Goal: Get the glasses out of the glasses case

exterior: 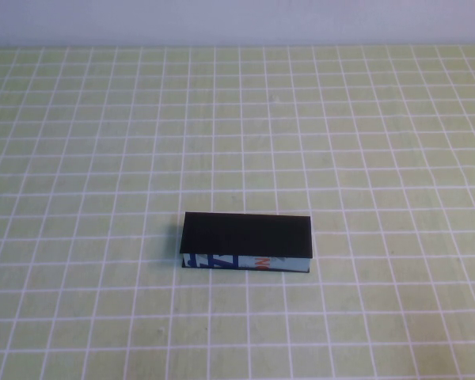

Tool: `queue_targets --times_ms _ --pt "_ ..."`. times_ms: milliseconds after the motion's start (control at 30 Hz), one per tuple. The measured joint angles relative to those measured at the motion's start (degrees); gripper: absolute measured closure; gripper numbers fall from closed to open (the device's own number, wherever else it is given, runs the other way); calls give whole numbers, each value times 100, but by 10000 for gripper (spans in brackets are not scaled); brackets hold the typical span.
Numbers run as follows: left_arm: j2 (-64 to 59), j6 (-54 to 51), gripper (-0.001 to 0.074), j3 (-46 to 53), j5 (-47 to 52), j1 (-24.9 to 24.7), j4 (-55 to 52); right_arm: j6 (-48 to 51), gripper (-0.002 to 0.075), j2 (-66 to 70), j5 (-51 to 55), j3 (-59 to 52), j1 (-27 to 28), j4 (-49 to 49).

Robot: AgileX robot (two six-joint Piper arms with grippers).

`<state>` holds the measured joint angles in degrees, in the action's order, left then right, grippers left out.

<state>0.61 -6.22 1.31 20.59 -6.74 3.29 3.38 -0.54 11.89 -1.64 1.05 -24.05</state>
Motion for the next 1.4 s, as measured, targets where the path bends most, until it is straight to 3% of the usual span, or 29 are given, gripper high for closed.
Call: queue_targets --times_ms 300,400,500,667,900,1100,1400 --pt "0 15 739 11 -236 0 -43 0 743 0 -1123 0 0 -909" --pt "0 460 739 11 -736 0 767 0 743 0 -1427 0 0 -1598" --pt "0 737 739 11 -1276 0 1572 0 743 0 -1343 0 0 -2113" --pt "0 963 739 11 -1888 0 2031 28 743 0 -244 264 0 -2267" --pt "-1083 1164 739 -475 -625 0 2369 967 743 790 1004 1865 0 -2158" --pt "-2986 -83 739 -1894 408 0 2427 1542 743 2309 2650 2986 0 -1815" --pt "-5943 -2256 739 -4325 2171 0 3364 1895 743 3944 3786 3804 0 -1638"
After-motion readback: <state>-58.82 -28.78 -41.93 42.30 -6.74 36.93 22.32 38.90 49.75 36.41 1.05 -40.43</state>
